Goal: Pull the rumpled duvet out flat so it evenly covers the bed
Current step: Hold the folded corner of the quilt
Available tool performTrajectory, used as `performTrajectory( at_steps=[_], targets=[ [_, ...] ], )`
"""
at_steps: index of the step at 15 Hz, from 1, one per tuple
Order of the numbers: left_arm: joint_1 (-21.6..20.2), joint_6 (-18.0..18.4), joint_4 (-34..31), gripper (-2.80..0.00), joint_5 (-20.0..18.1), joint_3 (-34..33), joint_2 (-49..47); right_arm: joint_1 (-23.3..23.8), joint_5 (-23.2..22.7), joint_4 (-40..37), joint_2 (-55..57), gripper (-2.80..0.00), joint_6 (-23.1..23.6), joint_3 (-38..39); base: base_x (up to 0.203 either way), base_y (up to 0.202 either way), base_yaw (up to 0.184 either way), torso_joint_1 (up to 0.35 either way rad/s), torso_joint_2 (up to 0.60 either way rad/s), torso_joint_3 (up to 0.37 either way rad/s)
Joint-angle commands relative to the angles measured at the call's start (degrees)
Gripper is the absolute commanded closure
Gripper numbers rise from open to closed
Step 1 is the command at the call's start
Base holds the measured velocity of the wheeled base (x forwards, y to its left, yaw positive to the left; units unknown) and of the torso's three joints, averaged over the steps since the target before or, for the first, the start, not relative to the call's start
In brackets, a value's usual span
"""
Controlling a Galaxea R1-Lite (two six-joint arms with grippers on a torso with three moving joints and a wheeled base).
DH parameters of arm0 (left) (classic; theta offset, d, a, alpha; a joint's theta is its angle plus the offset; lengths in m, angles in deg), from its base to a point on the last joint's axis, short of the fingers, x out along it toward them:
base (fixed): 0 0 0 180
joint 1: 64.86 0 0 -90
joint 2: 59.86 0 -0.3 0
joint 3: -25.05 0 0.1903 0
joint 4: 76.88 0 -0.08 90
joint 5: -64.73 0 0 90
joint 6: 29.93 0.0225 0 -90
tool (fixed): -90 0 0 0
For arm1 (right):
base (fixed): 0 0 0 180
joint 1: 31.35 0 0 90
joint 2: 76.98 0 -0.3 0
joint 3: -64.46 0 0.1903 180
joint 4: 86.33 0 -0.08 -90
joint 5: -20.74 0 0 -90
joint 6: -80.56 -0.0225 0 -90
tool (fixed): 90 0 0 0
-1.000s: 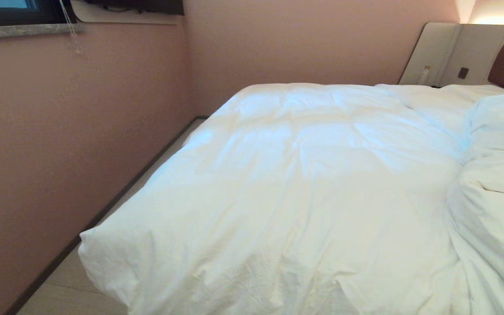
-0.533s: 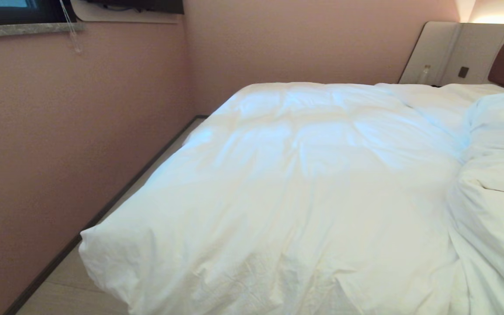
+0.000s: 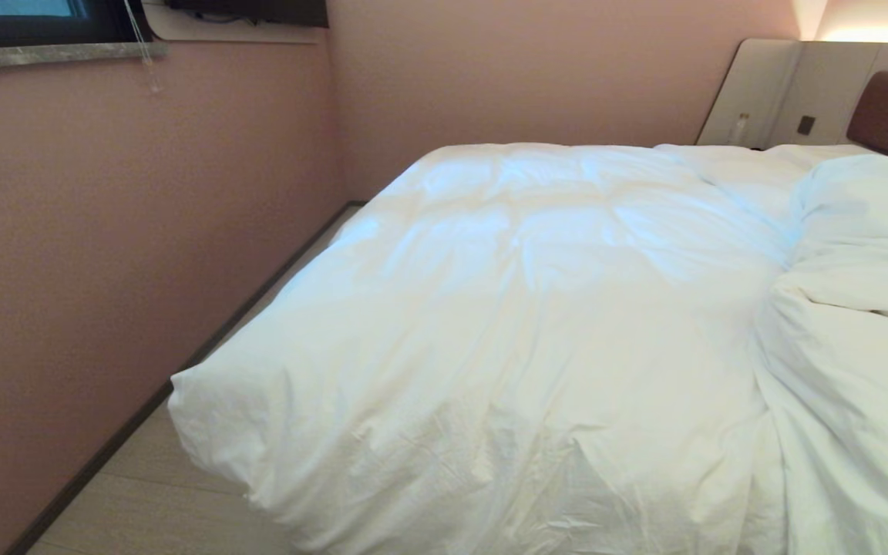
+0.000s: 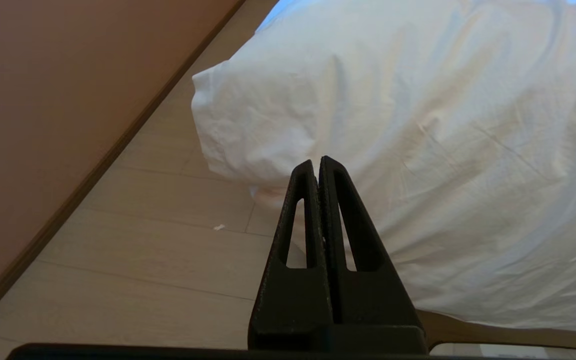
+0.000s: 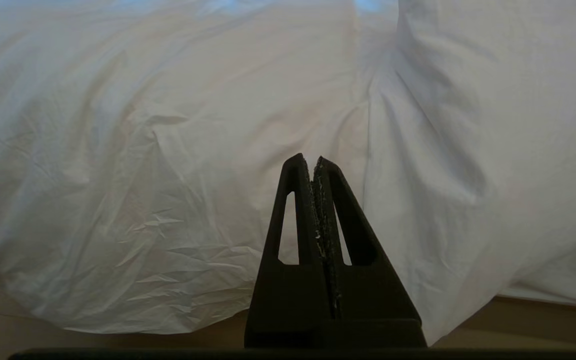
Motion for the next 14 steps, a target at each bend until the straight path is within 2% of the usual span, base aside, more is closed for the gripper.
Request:
performTrajectory(
  at_steps=[1,9,14],
  targets=[
    [0.0,0.2,-0.1,0.0,0.0,0.0,0.0,0.0,0.0,0.0,0.1,0.0,0.0,0.0,0.0,0.0,0.0,0.0,0.0,0.0],
    [0.0,0.4,-0.1,0.0,0.2,0.0,0.0,0.0,0.0,0.0,0.1,0.0,0.0,0.0,0.002,-0.016,0.001,0.001,0.0,0.001],
    [0.0,0.3,-0.1,0.0,0.2,0.0,0.0,0.0,0.0,0.0,0.1,0.0,0.0,0.0,0.001,-0.181,0.001,0.003,0.0,0.003]
  ],
)
